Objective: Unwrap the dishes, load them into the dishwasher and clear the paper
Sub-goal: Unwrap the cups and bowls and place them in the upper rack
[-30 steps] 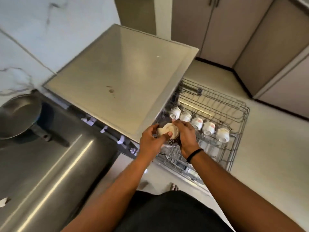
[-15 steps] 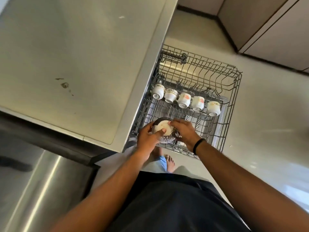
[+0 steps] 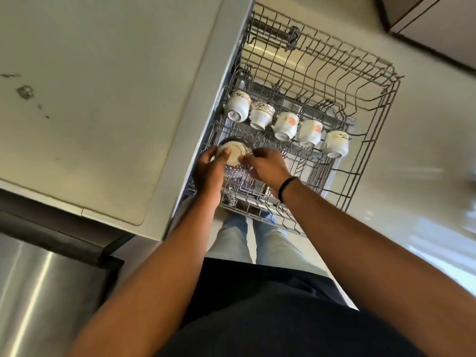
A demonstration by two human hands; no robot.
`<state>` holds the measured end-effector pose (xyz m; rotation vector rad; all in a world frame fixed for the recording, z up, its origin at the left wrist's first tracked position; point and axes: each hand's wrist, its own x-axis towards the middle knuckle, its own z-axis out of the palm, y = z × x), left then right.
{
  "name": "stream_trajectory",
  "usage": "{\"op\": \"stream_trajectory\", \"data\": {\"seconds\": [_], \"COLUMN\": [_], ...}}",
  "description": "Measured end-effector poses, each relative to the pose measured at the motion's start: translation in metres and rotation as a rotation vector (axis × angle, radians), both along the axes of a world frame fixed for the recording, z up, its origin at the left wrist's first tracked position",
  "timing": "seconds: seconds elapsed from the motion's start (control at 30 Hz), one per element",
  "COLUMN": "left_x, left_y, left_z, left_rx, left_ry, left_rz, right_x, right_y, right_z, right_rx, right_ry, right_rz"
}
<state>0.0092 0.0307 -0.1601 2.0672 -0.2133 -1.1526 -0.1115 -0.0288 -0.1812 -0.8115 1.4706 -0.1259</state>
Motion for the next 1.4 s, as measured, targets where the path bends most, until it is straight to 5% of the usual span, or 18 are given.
{"op": "stream_trajectory", "data": {"seconds": [0.53, 0.77, 1.4], "left_x": [0.011, 0.009, 0.008], "left_y": [-0.017, -0.042, -0.053], "left_z": [-0.082, -0.049, -0.066], "left_rx": [0.041, 0.047, 0.036], "left_ry": [0.080, 0.197, 0.157], "left_rz": [0.271, 0.284, 0.341], "right_x": [0.047, 0.054, 0.061], "right_y": [-0.049, -0.047, -0.063], "right_z": [-0.078, -0.087, -0.087], "right_rx": [-0.045, -0.103, -0.017], "right_ry": [0.077, 0.108, 0.144], "right_rz": [0.115, 0.109, -0.001]}}
